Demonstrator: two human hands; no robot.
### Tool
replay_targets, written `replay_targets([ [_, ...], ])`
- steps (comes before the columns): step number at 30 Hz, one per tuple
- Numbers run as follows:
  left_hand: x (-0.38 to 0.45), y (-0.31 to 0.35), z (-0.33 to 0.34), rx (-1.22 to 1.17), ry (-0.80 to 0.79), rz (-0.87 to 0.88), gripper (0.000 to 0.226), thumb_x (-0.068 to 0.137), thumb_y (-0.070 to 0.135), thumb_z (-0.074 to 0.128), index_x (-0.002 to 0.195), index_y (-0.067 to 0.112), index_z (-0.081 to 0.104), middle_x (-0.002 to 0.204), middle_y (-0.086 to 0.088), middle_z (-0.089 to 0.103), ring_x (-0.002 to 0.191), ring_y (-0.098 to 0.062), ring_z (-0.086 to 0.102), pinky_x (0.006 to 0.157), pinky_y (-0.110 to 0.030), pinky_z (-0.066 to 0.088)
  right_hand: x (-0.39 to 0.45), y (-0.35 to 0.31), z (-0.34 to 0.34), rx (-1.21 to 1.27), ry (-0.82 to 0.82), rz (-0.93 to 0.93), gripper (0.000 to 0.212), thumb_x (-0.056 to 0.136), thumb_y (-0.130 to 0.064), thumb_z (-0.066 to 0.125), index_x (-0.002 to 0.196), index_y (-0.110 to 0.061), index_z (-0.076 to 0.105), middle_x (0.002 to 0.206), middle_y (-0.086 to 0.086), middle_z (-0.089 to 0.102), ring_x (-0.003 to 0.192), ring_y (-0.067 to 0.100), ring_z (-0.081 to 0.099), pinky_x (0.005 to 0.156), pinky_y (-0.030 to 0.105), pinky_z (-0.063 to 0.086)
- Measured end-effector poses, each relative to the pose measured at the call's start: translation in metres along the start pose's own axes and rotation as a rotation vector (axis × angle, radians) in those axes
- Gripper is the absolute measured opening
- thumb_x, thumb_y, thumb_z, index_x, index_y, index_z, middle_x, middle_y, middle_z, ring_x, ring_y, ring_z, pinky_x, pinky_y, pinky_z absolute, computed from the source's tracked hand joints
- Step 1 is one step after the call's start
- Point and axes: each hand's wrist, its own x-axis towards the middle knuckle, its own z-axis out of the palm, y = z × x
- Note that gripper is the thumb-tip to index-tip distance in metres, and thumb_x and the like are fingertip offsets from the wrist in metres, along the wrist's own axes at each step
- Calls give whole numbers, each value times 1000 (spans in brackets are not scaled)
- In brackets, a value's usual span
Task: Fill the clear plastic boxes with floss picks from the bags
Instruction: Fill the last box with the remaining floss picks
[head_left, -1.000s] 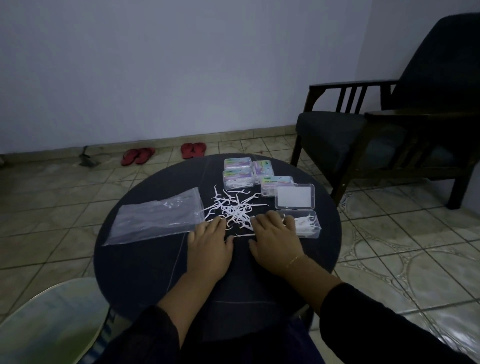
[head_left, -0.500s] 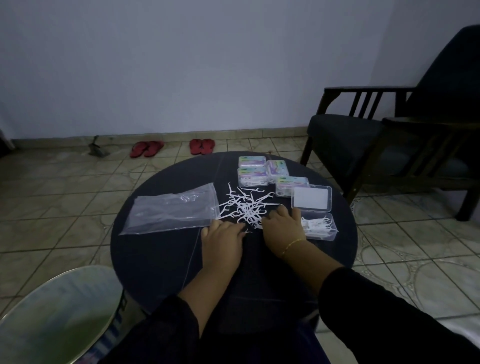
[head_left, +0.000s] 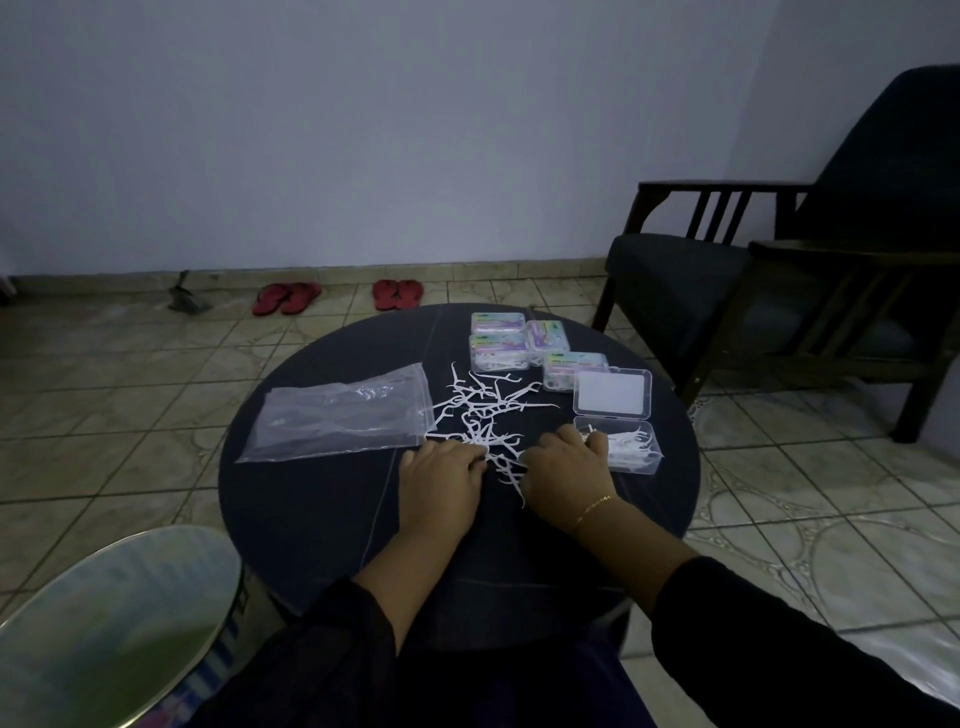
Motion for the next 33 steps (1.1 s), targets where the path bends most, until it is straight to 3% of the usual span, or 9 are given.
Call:
replay_targets([
  [5, -3, 1, -3, 22, 29, -18, 26, 92, 38, 56, 116, 35, 64, 114, 12, 63, 110, -12, 50, 91, -30, 30, 3, 0, -7, 33, -118, 67, 38, 93, -49, 45, 119, -25, 61, 126, 0, 53, 125, 23, 35, 102, 46, 22],
  [10, -5, 2, -6, 79, 24, -63, 29, 93, 45, 51, 118, 34, 63, 118, 11, 59, 115, -13, 45, 92, -31, 27, 4, -6, -6, 88, -142, 150, 62, 88, -67, 36, 118, -18, 62, 127, 6, 53, 126, 26, 36, 103, 48, 22],
  [12, -6, 2, -6, 88, 0, -73, 30, 95, 43, 46, 121, 35, 61, 119, 11, 57, 117, -13, 44, 93, -31, 27, 4, -10, -5, 80, -137, 161, 68, 83, -72, 41, 119, -16, 59, 127, 6, 52, 126, 27, 36, 103, 47, 22],
  [17, -8, 0, -7, 60, -28, -41, 30, 98, 38, 42, 121, 37, 61, 115, 12, 58, 111, -11, 47, 90, -29, 25, 8, -13, -5, 66, -110, 170, 46, 94, -50, 45, 123, -17, 56, 128, 5, 53, 126, 26, 37, 101, 44, 25],
  [22, -11, -2, -9, 34, -49, -32, 36, 89, 54, 49, 117, 37, 63, 113, 12, 58, 110, -12, 48, 94, -32, 28, 13, -10, -6, 69, -133, 170, 40, 93, -46, 48, 121, -19, 56, 126, 3, 55, 125, 25, 39, 101, 44, 24],
  [29, -8, -3, -6, 43, -87, -87, 66, 90, 58, 46, 146, 25, 30, 137, 6, 47, 128, -15, 41, 105, -37, 24, 11, -8, -8, 121, -150, 193, 41, 92, -42, 53, 125, -18, 52, 128, 5, 55, 123, 25, 45, 102, 44, 27],
  [33, -8, -2, -8, 112, -102, -77, 49, 93, 57, 43, 134, 30, 48, 127, 5, 49, 120, -16, 44, 99, -35, 27, 7, -9, -9, 23, -133, 187, 36, 94, -35, 49, 124, -15, 53, 128, 7, 53, 123, 26, 45, 103, 42, 29],
])
